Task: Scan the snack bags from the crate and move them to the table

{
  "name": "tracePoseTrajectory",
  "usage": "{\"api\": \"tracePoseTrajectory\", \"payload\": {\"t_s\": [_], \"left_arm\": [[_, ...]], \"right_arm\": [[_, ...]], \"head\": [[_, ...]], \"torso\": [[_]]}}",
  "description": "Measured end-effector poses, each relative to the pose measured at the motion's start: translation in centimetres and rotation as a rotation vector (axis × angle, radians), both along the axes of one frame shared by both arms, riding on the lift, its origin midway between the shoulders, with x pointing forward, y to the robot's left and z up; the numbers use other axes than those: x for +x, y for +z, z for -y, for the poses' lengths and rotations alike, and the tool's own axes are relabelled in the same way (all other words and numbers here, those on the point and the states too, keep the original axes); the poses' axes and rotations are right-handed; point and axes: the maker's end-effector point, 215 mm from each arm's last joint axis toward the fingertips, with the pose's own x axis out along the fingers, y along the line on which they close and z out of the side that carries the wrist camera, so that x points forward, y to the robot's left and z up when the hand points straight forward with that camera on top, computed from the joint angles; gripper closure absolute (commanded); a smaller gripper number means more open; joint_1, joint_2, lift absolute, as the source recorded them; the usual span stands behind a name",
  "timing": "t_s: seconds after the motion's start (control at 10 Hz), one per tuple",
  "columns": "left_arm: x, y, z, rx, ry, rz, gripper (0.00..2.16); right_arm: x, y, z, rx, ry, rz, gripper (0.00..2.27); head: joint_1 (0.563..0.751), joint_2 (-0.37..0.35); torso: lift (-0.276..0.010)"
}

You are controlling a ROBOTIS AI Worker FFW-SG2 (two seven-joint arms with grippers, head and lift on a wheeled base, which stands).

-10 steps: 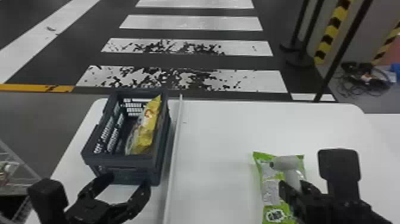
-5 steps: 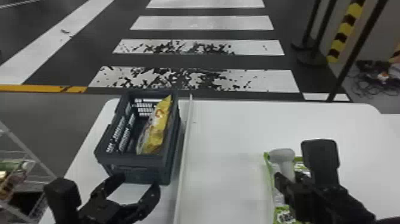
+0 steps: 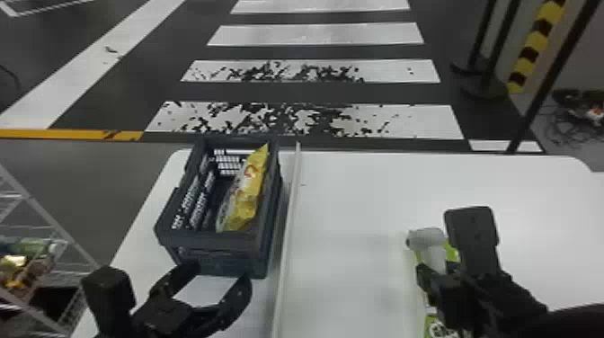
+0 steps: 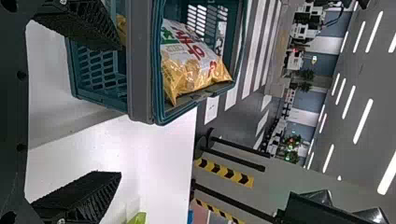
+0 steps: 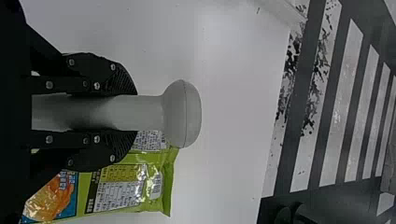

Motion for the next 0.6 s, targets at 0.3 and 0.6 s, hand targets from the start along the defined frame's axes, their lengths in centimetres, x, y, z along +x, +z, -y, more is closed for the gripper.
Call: {"api": "tracePoseTrajectory", "payload": {"t_s": [0.3,0.6], "left_arm": [[0.1,-0.3,0.1,-0.006,0.001,-0.002,0.03],[0.1,-0.4,-0.1,-0.01,0.006,0.003,0.03]], "right_arm": [[0.3,-0.7,0.5,-0.021,-0.004,-0.024,2.24],[1.3,-1.4,1.1,-0.042,-0.007,-0.037,2.24]], "head": [[0.695,0.09],[0.695,0.081]], "torso": [[-0.095],[-0.095]]}}
